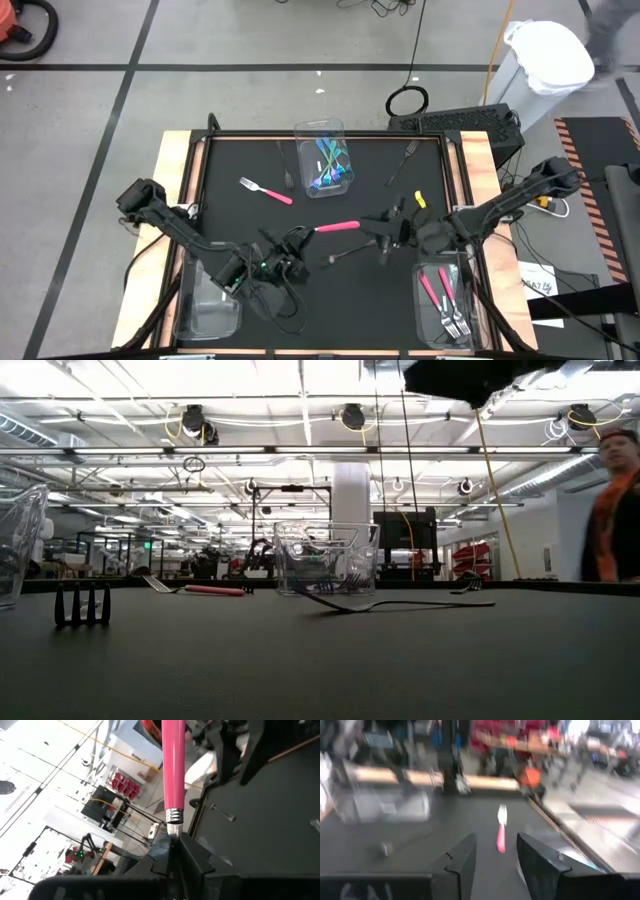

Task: Sort silverware by color (type)
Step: Put the pink fork into the bottom right transparent bin

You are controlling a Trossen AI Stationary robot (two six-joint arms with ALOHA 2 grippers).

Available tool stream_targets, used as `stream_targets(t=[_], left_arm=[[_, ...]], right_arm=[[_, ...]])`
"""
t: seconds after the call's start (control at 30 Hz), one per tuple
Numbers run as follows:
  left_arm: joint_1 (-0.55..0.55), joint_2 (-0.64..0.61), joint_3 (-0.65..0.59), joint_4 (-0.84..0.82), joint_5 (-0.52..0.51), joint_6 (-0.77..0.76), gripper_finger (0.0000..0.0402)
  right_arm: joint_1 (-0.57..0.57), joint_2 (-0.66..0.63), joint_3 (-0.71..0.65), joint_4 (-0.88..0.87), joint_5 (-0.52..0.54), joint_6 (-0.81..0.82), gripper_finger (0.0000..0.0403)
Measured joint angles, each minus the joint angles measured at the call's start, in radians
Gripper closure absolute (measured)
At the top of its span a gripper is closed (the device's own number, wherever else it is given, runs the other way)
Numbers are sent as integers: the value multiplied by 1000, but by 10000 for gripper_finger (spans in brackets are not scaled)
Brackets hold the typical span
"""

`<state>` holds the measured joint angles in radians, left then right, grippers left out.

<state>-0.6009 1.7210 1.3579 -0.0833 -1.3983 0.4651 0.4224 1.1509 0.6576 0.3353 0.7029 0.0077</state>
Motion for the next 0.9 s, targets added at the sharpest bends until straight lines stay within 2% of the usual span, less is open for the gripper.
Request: stream_targets(t=[0.13,0.23,0.4,0.6,0.9], left_arm=[[6,-1,0,111,2,104,378],[7,-1,0,129,2,124,378],[7,4,0,131,4,117,378],[23,20,1,132,26,93,378],[37,34,0,126,36,92,378]], right_arm=[[-64,0,-149,458,-198,-96,261],[-90,0,-199,610,-294,-112,261],[-95,0,-199,623,-326,-129,261],[-94,-1,-197,708,-420,-139,261],[-94,-1,-197,715,-425,-177,261]])
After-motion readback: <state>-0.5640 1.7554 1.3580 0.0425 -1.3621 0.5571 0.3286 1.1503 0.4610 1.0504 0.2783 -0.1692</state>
